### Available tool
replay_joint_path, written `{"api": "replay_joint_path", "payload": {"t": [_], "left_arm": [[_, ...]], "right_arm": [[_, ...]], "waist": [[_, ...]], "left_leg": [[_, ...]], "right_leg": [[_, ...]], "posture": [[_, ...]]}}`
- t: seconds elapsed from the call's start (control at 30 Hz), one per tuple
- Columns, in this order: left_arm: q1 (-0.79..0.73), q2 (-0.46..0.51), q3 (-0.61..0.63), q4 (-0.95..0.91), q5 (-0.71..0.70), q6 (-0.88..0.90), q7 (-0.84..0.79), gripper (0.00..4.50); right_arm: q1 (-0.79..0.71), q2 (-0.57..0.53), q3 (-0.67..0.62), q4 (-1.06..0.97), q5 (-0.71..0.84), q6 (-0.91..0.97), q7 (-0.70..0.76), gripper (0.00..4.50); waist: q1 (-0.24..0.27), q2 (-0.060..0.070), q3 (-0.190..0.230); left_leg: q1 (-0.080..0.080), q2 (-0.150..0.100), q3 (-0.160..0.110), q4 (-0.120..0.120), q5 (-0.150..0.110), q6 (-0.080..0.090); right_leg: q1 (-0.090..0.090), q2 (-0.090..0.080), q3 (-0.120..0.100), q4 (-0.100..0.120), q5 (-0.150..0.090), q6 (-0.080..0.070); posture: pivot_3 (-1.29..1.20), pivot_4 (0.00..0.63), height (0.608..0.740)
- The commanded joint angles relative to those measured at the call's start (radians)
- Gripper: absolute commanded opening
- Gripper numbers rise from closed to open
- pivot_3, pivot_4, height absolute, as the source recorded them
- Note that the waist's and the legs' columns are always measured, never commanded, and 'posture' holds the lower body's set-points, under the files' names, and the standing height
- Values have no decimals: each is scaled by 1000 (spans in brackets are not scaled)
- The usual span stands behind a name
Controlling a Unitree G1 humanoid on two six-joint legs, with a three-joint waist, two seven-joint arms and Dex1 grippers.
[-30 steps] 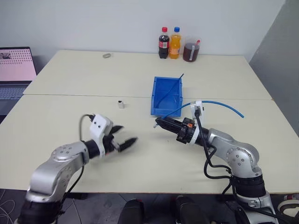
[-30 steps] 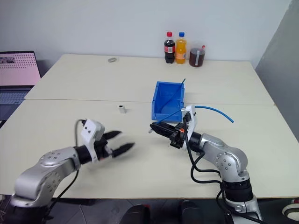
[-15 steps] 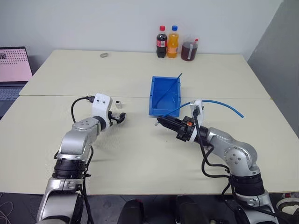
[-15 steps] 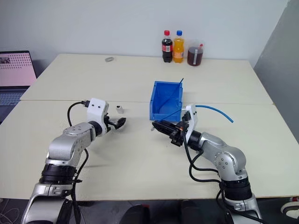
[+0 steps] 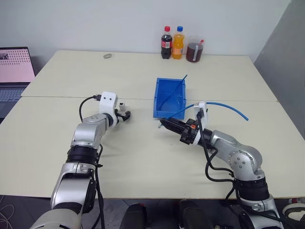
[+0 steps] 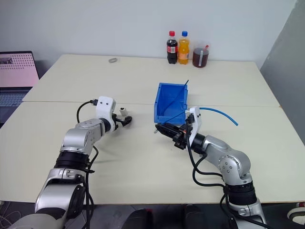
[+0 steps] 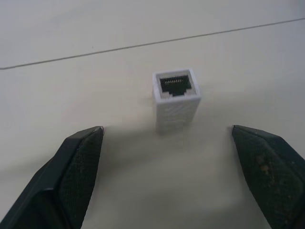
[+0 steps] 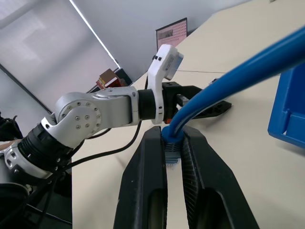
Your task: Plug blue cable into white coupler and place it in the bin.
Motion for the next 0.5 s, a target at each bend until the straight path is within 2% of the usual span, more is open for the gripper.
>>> {"api": "replay_joint_path", "payload": {"t": [0.03, 0.2, 0.5], "left_arm": [[-69, -19, -2, 94, 38, -92, 0, 4142], [-100, -33, 4, 185, 60, -155, -4, 3135], [-93, -31, 14, 237, 77, -209, 8, 1395]], "right_arm": [[-6, 1, -8, -49, 11, -13, 5, 127], [-3, 2, -5, -53, 11, -13, 4, 127], [8, -4, -8, -61, 8, -13, 2, 127]], "waist": [[0, 0, 0], [-1, 0, 0], [-2, 0, 0]], "left_leg": [[0, 0, 0, 0, 0, 0], [-1, 0, 0, 0, 0, 0], [-2, 0, 0, 0, 0, 0]], "right_leg": [[0, 0, 0, 0, 0, 0], [-1, 0, 0, 0, 0, 0], [-2, 0, 0, 1, 0, 0]], "posture": [[0, 150, 740], [0, 150, 740], [0, 150, 740]]}}
